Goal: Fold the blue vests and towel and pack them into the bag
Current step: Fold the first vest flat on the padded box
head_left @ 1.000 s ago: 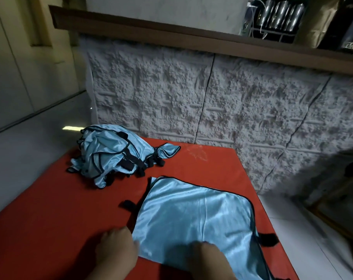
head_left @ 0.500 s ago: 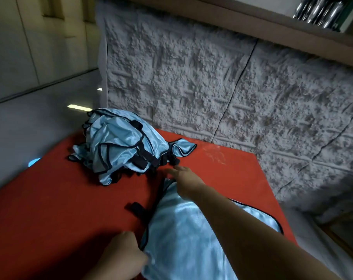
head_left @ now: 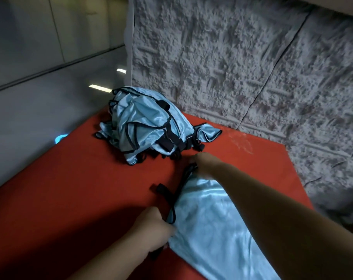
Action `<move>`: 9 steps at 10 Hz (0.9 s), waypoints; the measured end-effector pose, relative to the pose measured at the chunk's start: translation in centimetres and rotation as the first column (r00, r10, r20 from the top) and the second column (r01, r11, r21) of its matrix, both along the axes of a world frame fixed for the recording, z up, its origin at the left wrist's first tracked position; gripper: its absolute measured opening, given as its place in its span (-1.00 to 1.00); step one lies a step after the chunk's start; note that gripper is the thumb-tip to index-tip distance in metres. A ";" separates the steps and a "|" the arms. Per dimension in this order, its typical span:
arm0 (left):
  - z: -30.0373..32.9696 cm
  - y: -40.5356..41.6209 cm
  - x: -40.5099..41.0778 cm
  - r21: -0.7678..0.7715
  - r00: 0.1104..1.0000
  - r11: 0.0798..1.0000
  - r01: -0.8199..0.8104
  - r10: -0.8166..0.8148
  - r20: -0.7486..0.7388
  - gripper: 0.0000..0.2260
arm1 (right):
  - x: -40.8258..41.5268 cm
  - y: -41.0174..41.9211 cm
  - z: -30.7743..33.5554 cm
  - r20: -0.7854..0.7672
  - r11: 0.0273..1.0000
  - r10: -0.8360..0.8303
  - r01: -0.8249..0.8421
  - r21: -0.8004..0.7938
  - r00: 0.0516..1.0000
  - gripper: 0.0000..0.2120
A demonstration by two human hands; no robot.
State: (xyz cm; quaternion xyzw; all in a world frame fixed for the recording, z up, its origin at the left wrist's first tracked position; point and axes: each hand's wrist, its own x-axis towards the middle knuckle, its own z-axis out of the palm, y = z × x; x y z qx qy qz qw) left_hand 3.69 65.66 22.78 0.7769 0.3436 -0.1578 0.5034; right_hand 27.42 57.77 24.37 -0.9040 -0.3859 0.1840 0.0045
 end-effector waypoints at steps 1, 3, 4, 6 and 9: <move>-0.6 -0.4 -0.1 -0.069 0.999 0.997 -0.040 0.043 0.034 -0.73 | -2.2 0.2 1.6 0.038 0.999 0.023 -0.021 -0.032 0.999 -0.55; -0.6 -1.1 -0.6 -0.051 0.997 0.997 -0.059 0.062 0.043 -0.69 | -1.0 -1.5 0.2 0.084 0.993 -0.118 0.118 -0.001 0.989 -0.56; 0.0 -1.6 -0.9 0.039 0.994 0.996 -0.076 0.073 0.078 -0.75 | -0.8 -1.8 1.5 0.063 0.997 -0.073 0.072 0.012 0.995 -0.64; 1.4 -3.7 -1.4 0.150 0.975 0.989 0.014 -0.047 0.218 -0.81 | -0.3 -4.0 3.6 0.081 0.983 -0.113 0.099 0.154 0.990 -0.73; 3.5 -13.6 -1.8 0.390 0.861 0.905 0.169 -0.328 0.389 -0.76 | -1.3 -14.1 5.9 0.068 0.907 -0.275 0.236 0.348 0.959 -0.72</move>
